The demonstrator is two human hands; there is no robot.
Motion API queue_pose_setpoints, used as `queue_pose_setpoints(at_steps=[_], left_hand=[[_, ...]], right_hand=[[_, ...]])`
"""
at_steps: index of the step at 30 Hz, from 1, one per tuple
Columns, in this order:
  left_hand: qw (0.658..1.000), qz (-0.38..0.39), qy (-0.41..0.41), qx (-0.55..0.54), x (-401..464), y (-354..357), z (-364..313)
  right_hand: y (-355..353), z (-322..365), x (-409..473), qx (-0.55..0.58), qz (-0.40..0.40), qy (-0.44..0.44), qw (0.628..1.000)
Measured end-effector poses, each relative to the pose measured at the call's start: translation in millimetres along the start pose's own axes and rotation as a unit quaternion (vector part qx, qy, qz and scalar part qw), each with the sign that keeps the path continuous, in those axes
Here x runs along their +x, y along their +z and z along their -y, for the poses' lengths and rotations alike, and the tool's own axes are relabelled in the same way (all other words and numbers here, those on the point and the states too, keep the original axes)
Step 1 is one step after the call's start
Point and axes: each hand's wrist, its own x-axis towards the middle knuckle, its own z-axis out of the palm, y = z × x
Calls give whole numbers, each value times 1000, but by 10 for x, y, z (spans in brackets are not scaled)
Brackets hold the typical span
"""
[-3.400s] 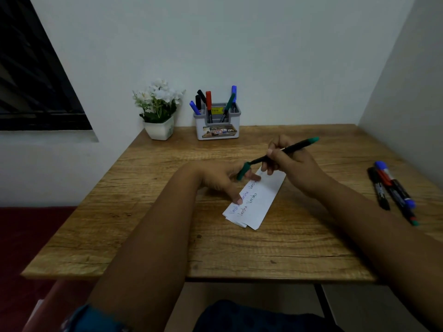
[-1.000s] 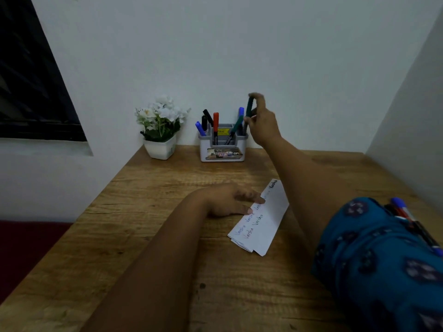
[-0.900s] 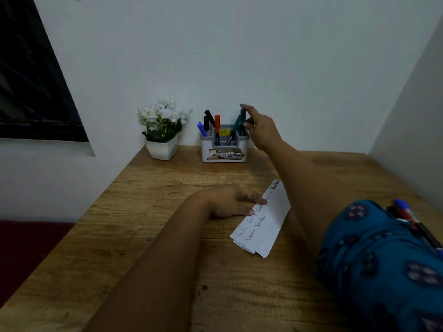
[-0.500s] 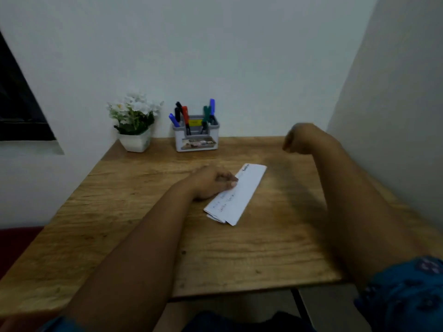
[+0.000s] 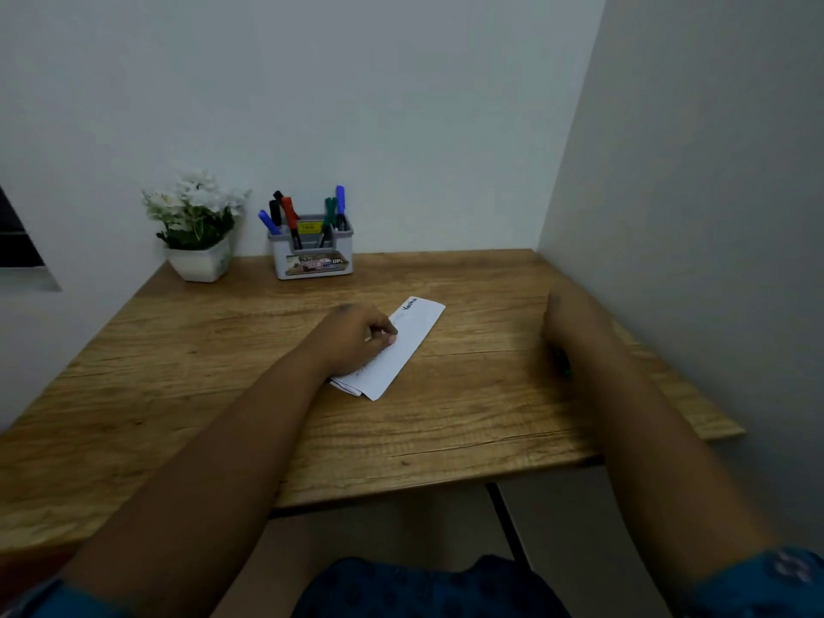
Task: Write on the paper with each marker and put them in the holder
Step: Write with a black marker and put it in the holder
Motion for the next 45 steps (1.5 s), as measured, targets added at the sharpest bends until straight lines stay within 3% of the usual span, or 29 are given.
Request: queue_pose_setpoints(at_steps=[4,9,12,15,19,23,26,29,31,33,35,36,37,40,45], left_hand=[[1000,-15,-12,23,-4,23,-24],[997,-70,13,-22,-32,51,-124],[997,-57,56,-11,-34,83,-189],[1000,4,16,-14,-31,94,-197],[993,75,-19,85,-12,70,-128],[994,80,-22,75,35,86,-102],[991,85,-68,-79,26,2,16],[967,106,-89,-214,-45,-134,177],[963,116,-93,-225,-61,-184,259],[962,130,-98,-219,-44,-212,288],[959,151,-102,-218,-21,-214,312],[958,164,-102,-215,-13,-221,316],[956,176,-98,-211,-7,-233,321],[954,202,-89,-203,23,-269,344],[957,208,-91,-181,72,-266,393]], right_hand=[[19,73,-71,-17,32,-46,998],[66,632,-300,37,80,-269,959],[171,960,-477,40,53,-385,921],[258,1101,-499,-56,-12,-447,893],[353,1044,-458,-95,-29,-460,882],[222,1030,-354,-78,23,-414,907],[-29,970,-183,-9,144,-346,927],[-259,815,-9,141,231,-304,913],[-300,788,51,363,252,-274,854],[-232,823,86,568,293,-229,734],[-105,873,98,678,380,-179,604],[-31,898,90,683,411,-169,580],[39,930,75,666,423,-171,591],[273,1056,-18,582,401,-194,680],[512,1171,-222,525,300,-257,754]])
